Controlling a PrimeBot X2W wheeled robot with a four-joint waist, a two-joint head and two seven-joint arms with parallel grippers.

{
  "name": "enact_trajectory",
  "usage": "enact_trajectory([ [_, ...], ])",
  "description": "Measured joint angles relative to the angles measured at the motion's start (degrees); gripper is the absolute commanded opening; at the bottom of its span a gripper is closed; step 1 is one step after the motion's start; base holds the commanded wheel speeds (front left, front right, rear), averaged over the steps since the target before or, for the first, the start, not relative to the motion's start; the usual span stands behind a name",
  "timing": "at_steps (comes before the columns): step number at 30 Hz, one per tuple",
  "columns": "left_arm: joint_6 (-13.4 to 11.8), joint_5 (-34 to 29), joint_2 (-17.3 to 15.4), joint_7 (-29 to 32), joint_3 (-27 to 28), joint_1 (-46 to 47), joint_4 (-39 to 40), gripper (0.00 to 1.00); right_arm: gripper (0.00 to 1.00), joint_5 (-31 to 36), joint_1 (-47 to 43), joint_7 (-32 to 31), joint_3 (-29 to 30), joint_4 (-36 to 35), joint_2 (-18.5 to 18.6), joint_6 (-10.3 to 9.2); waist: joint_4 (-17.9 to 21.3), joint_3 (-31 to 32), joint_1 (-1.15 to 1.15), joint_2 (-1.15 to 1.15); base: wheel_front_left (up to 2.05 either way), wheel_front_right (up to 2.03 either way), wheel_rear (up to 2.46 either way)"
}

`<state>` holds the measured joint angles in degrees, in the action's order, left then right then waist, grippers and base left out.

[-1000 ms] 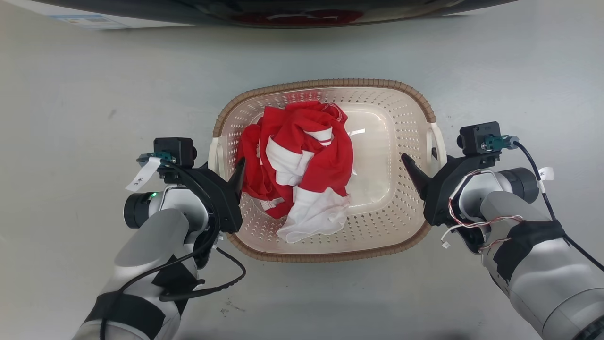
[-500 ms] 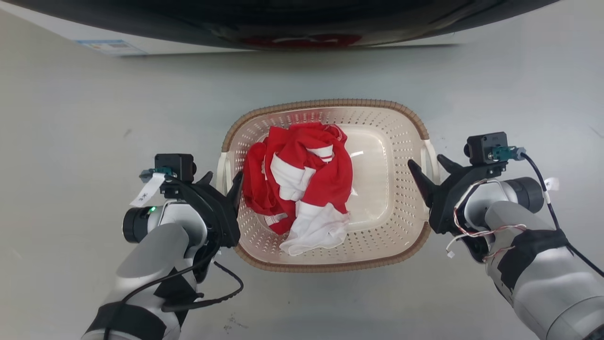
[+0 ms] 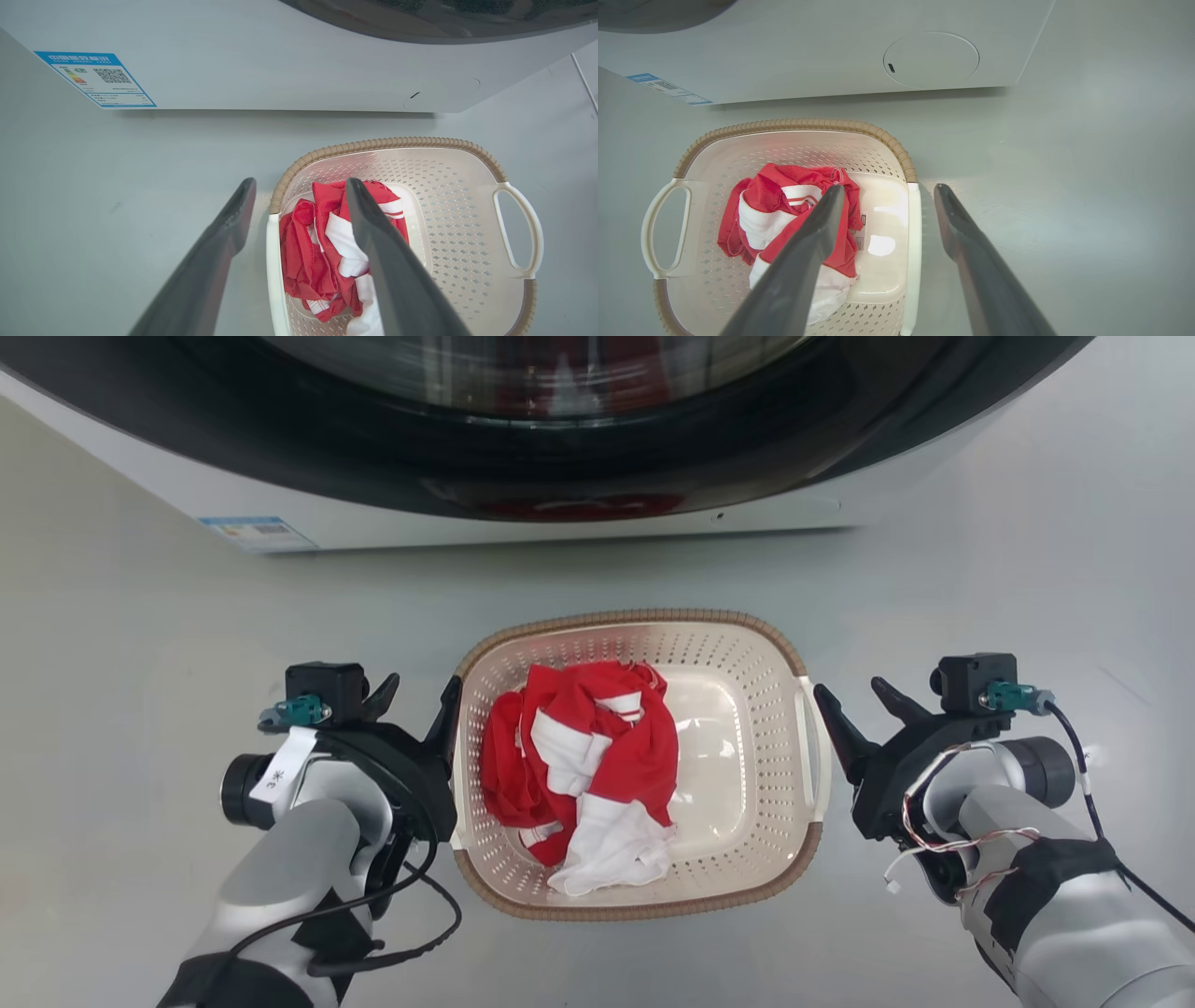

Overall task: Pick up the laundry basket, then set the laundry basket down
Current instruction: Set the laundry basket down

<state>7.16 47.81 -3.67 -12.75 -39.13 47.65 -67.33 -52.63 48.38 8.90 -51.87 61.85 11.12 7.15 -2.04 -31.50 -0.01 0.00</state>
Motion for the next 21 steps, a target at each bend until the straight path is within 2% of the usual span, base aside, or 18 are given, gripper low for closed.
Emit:
enact_trajectory([
  [12, -0.77, -2.22, -2.42, -1.55, 0.09, -3.06, 2.6, 1.0, 1.0, -0.75, -2.74, 4.35, 1.21, -0.98, 0.03, 0.0, 0.84, 7.1, 0.0, 0.0, 0.0, 0.0, 0.0],
  [17, -2.74, -2.94, -3.66, -1.55, 1.16, -4.5, 5.05, 1.0, 1.0, -0.49, -3.92, 4.89, 1.87, -2.35, 0.35, -0.23, 1.18, 10.13, 0.0, 0.0, 0.0, 0.0, 0.0],
  [21, -4.49, -3.78, -4.43, -1.55, 2.23, -5.65, 8.57, 1.0, 1.0, -0.08, -4.93, 5.33, 2.66, -3.67, 1.51, -1.41, 1.33, 12.3, 0.0, 0.0, 0.0, 0.0, 0.0],
])
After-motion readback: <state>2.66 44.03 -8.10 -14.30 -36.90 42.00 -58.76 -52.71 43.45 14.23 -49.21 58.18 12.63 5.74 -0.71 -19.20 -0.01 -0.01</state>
